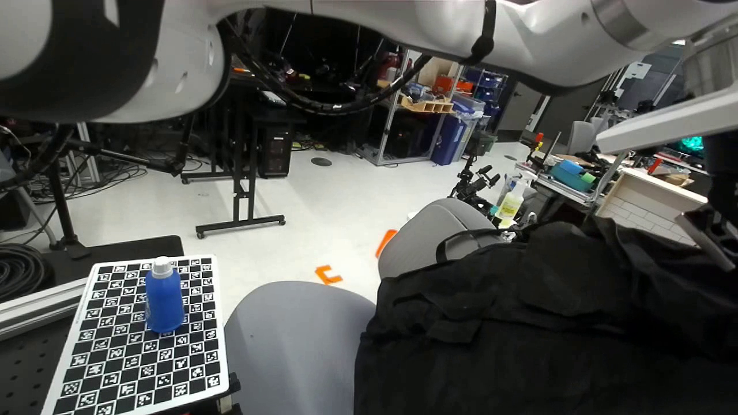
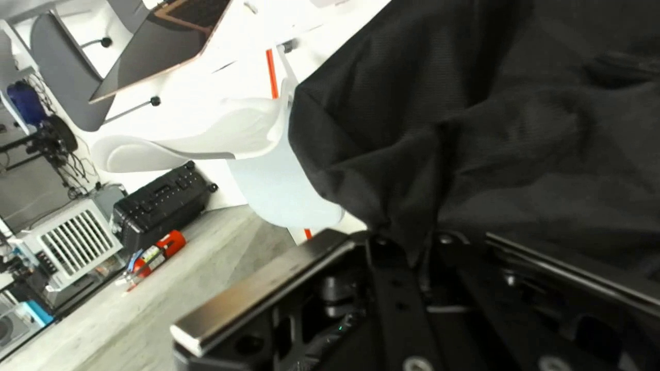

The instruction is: Put the cloth and the bag on the chair

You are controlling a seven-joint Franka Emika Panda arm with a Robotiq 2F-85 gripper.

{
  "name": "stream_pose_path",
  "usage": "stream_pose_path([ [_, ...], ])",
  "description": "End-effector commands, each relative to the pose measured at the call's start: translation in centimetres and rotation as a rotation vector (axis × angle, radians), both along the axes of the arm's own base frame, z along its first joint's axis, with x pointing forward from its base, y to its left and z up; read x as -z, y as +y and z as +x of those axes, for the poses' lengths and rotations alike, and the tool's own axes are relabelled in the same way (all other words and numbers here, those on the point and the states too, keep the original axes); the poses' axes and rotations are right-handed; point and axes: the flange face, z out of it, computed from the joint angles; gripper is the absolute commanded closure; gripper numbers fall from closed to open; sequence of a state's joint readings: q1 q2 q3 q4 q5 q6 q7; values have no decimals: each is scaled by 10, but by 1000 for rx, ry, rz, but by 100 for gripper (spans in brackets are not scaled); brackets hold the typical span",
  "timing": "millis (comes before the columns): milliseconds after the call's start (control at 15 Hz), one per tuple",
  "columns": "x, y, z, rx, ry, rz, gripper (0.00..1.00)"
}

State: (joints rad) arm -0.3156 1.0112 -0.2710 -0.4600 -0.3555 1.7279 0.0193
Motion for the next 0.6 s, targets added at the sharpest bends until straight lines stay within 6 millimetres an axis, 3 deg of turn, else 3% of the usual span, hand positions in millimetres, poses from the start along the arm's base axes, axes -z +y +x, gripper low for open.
stream_pose_path([
  [0,30,-17,-7,49,55,23,60],
  [267,72,-29,-9,64,118,54,31],
  [533,101,-38,-10,67,148,72,2],
])
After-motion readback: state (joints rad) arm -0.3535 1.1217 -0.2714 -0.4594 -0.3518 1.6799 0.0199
